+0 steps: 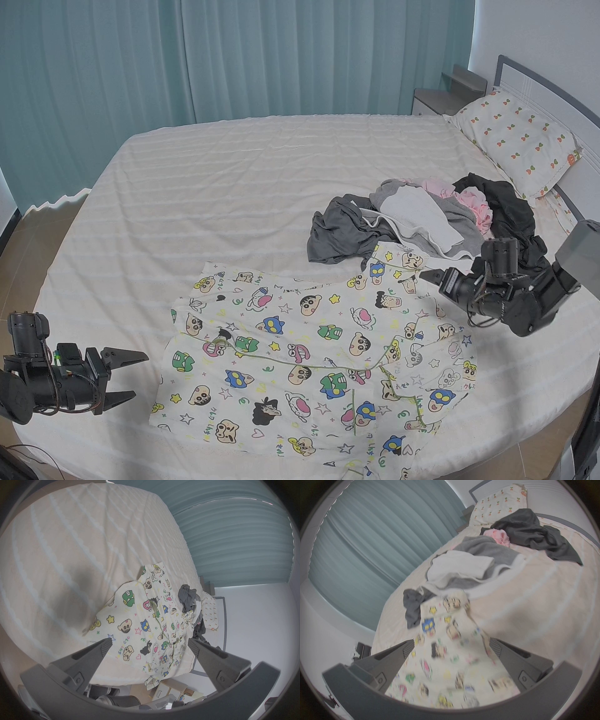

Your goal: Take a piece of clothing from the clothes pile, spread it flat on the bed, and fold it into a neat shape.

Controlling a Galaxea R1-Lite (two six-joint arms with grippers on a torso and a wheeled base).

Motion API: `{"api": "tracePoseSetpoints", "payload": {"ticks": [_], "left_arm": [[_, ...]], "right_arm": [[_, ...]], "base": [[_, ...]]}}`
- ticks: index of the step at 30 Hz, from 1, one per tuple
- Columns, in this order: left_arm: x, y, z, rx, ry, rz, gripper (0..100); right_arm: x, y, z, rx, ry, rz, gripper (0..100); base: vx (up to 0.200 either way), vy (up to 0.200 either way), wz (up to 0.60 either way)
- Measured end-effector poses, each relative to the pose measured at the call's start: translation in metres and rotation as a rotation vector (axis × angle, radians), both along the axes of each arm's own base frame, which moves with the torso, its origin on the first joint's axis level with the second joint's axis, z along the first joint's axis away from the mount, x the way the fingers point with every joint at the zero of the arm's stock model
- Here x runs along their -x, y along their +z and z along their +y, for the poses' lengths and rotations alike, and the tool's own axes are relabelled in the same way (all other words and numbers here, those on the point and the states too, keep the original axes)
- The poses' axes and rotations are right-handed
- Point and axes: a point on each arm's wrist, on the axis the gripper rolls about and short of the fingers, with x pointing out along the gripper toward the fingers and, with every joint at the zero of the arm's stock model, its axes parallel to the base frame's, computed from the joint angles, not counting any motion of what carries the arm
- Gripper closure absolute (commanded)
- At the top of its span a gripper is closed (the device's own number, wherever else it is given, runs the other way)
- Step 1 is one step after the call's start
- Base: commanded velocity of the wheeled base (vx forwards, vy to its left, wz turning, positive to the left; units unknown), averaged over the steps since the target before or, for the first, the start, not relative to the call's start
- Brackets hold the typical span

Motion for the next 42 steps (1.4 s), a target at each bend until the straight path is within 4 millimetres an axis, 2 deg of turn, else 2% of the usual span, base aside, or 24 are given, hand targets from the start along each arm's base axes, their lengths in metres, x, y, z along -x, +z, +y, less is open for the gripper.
{"api": "tracePoseSetpoints", "payload": {"ticks": [6,13,18,24,29,35,42], "left_arm": [[0.003,-0.001,-0.004,0.002,-0.02,0.006,0],[0.008,-0.001,-0.009,0.001,-0.046,0.006,0],[0.011,-0.002,-0.012,-0.006,-0.058,0.005,0],[0.009,-0.002,-0.016,-0.067,-0.035,0.009,0],[-0.003,-0.006,-0.03,-0.194,0.001,0.037,0],[-0.035,-0.018,-0.049,-0.353,0.047,0.077,0],[-0.08,-0.037,-0.068,-0.43,0.065,0.095,0]], "right_arm": [[0.067,-0.006,-0.015,0.038,0.085,0.103,0],[0.142,-0.019,-0.022,0.083,0.246,0.215,0],[0.171,-0.023,-0.014,0.1,0.349,0.252,0],[0.188,-0.025,-0.004,0.113,0.423,0.27,0],[0.193,-0.024,0.0,0.118,0.449,0.27,0],[0.198,-0.024,0.003,0.117,0.465,0.246,0],[0.205,-0.025,0.003,0.113,0.472,0.21,0]], "base": [[-0.2,0.0,0.0],[-0.171,0.0,0.0],[0.0,0.0,0.0],[0.0,0.0,0.0],[0.0,0.0,0.0],[0.0,0.0,0.0],[0.0,0.0,0.0]]}}
